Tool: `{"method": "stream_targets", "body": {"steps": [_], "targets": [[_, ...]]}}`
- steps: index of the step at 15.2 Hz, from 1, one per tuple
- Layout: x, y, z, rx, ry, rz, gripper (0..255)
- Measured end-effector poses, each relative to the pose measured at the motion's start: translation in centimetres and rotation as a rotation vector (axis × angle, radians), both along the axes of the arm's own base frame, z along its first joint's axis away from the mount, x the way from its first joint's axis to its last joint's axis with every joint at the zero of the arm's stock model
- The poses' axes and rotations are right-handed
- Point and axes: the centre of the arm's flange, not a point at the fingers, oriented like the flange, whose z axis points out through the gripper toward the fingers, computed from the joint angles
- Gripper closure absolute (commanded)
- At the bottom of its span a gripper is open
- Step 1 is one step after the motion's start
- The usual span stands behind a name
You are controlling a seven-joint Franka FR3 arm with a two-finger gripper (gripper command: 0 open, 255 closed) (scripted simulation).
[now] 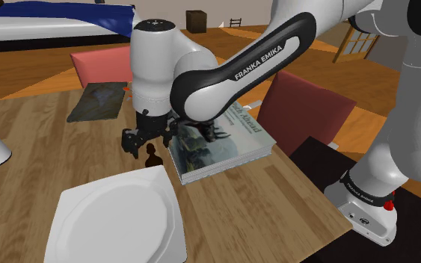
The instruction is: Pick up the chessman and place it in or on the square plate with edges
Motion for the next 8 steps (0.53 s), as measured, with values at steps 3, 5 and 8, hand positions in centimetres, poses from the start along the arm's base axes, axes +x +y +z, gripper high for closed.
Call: {"method": "stream_targets", "body": {"steps": [3, 5, 8], "targets": [[0.04, 0.01, -0.05, 0.0, 0.0, 0.0, 0], [0.04, 0.01, -0.05, 0.0, 0.0, 0.0, 255], [0.05, 0.01, 0.03, 0.001, -0.002, 0.0, 255]]}}
